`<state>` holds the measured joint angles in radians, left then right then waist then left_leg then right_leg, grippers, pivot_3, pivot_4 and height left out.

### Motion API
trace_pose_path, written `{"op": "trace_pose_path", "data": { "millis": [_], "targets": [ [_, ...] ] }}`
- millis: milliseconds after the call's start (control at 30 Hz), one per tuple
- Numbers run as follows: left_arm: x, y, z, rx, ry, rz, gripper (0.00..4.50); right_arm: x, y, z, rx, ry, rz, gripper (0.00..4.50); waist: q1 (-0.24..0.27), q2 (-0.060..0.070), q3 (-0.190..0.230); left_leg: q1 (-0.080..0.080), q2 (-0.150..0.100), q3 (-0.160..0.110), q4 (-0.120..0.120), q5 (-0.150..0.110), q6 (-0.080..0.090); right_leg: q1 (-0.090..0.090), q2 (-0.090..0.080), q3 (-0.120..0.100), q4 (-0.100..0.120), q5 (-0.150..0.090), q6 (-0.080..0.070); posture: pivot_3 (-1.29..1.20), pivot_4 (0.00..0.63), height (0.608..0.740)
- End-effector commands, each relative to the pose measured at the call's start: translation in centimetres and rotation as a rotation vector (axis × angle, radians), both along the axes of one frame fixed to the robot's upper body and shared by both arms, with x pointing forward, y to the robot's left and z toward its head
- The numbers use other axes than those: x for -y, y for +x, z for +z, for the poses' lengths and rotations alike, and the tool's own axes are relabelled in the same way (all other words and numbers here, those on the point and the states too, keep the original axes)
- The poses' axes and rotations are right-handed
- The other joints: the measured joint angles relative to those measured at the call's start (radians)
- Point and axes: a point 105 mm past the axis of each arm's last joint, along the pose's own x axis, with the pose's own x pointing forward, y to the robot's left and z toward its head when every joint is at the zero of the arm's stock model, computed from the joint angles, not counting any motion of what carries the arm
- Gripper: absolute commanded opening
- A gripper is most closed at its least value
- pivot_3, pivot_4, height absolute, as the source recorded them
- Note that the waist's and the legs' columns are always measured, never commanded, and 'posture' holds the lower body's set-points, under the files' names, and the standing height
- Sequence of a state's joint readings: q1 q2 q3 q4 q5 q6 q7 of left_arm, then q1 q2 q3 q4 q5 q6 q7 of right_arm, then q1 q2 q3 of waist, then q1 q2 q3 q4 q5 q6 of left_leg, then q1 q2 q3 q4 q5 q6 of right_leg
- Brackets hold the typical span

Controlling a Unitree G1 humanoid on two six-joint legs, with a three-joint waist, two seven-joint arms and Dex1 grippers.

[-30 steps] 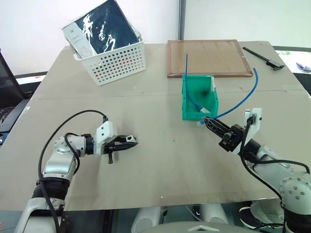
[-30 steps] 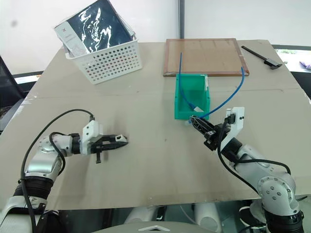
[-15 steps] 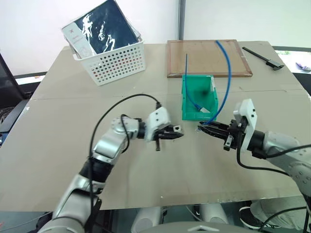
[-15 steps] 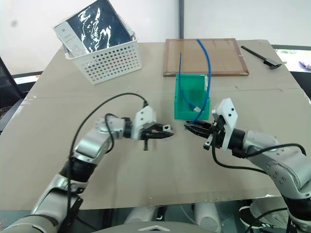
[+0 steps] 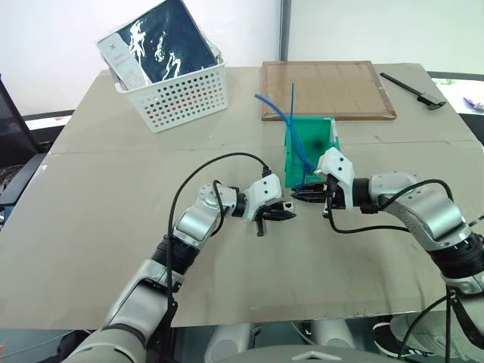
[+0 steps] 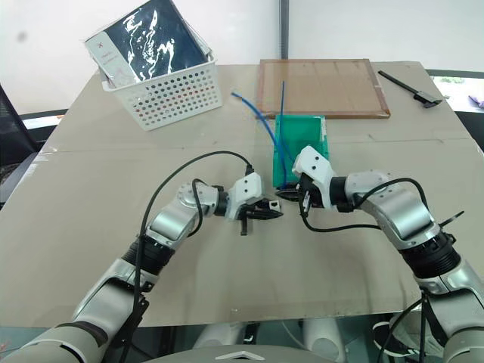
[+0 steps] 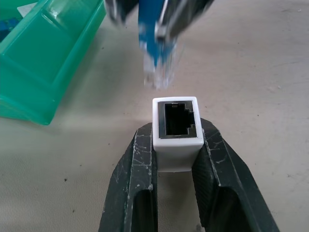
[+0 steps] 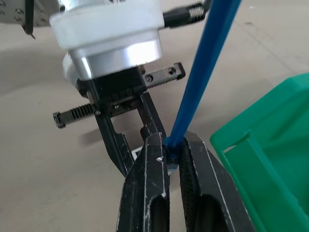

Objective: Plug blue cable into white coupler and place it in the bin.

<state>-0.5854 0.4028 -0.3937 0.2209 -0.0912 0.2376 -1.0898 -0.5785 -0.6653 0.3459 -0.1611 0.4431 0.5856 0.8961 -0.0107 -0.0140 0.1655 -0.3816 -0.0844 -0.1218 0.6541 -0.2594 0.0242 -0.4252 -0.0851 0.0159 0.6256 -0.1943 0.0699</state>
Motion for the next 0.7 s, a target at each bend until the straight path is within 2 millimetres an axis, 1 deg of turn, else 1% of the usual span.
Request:
{"op": "trace_pose_path", "data": {
  "millis": [33, 300, 467, 600, 700],
  "targets": [
    [-0.4, -0.1, -0.4, 0.006, 0.018, 0.002, 0.37, -0.6, -0.1, 1.0, 0.050, -0.001, 0.062, 0.00, 0.000, 0.000, 0.000, 0.000, 0.000, 0.000, 0.000, 0.000, 0.000, 0.000, 0.000, 0.000, 0.000, 0.000, 0.000, 0.00, 0.150, 0.740],
    [-0.4, -0.2, -0.7, 0.012, 0.033, -0.011, 0.37, -1.4, 0.3, 1.0, 0.050, -0.017, 0.112, 0.00, -0.001, 0.000, 0.000, 0.000, 0.000, 0.000, 0.000, 0.000, 0.000, 0.000, 0.000, 0.000, 0.001, 0.000, 0.000, 0.00, 0.150, 0.740],
    [-0.4, -0.3, -0.8, 0.013, 0.037, -0.018, 0.37, -1.9, 0.0, 1.2, 0.032, -0.008, 0.143, 0.00, -0.001, 0.000, 0.000, 0.000, 0.000, 0.000, 0.000, 0.000, 0.000, 0.000, 0.000, 0.000, 0.001, 0.000, 0.000, 0.00, 0.150, 0.740],
    [-0.4, -0.2, -0.9, 0.018, 0.042, -0.031, 0.37, -1.6, -0.2, -0.3, -0.004, -0.066, 0.157, 0.00, -0.001, 0.000, 0.000, 0.000, 0.000, -0.001, 0.000, 0.000, 0.000, 0.000, 0.000, 0.000, 0.001, 0.000, 0.000, 0.00, 0.150, 0.740],
    [-0.4, -0.1, -1.0, 0.022, 0.044, -0.035, 0.37, -1.0, -0.2, -1.6, -0.016, -0.130, 0.159, 0.00, -0.001, 0.000, -0.001, 0.001, 0.000, -0.001, 0.000, 0.000, 0.000, 0.000, 0.000, 0.000, 0.001, 0.000, 0.000, 0.00, 0.150, 0.740]
  ]
}}
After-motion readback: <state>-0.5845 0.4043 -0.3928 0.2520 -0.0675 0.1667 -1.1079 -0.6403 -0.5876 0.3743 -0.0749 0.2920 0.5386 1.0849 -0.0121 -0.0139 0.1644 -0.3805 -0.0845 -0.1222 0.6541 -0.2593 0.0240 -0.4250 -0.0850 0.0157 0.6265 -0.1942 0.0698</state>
